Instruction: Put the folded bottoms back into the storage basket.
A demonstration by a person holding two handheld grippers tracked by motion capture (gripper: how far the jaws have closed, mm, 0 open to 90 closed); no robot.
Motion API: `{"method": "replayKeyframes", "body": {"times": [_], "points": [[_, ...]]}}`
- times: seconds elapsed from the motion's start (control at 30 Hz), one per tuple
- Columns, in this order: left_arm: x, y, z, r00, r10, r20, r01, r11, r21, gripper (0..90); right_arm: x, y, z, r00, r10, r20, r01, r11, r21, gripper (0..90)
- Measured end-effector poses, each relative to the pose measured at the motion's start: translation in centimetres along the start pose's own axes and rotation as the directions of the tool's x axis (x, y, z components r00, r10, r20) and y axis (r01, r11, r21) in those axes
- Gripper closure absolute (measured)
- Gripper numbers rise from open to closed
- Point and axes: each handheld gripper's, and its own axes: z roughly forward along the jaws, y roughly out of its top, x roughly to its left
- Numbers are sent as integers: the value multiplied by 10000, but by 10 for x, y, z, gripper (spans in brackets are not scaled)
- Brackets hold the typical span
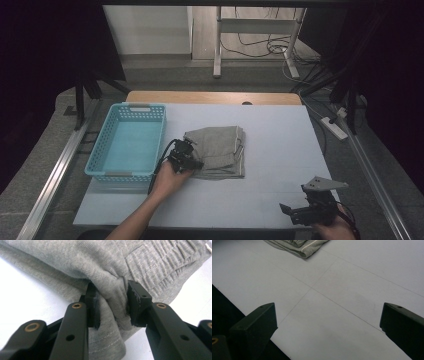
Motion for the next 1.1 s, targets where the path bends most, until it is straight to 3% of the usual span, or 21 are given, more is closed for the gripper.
{"method": "replayKeyframes", "body": {"times": [0.13,0.23,0.33,0.57,0.77,0.93,1.1], "points": [[-5,0,-1,9993,201,-309,-201,9998,-8,648,-1,0,-1,10000,25,-6,-25,10000,-77,14],[-15,1,-2,9934,540,-1012,-532,9985,102,666,-1,-1,-2,10000,30,49,-29,9997,-229,14],[-23,0,-4,9879,698,-1384,-675,9975,212,680,-2,-2,-4,9999,140,69,-137,9990,-423,14],[-13,-5,-6,9983,-17,-576,17,10000,-7,697,-3,-2,-7,9993,351,133,-342,9973,-654,13],[-4,-9,-3,9997,-240,17,240,9992,-308,684,-2,-2,-8,9998,223,-10,-223,9963,-834,13],[-3,-9,-2,9998,-159,99,162,9992,-358,676,0,-1,-8,10000,35,-87,-43,9958,-918,13],[-6,-9,-2,9999,71,-139,-76,9994,-350,672,6,4,-8,9998,-172,-132,154,9923,-1232,12]]}}
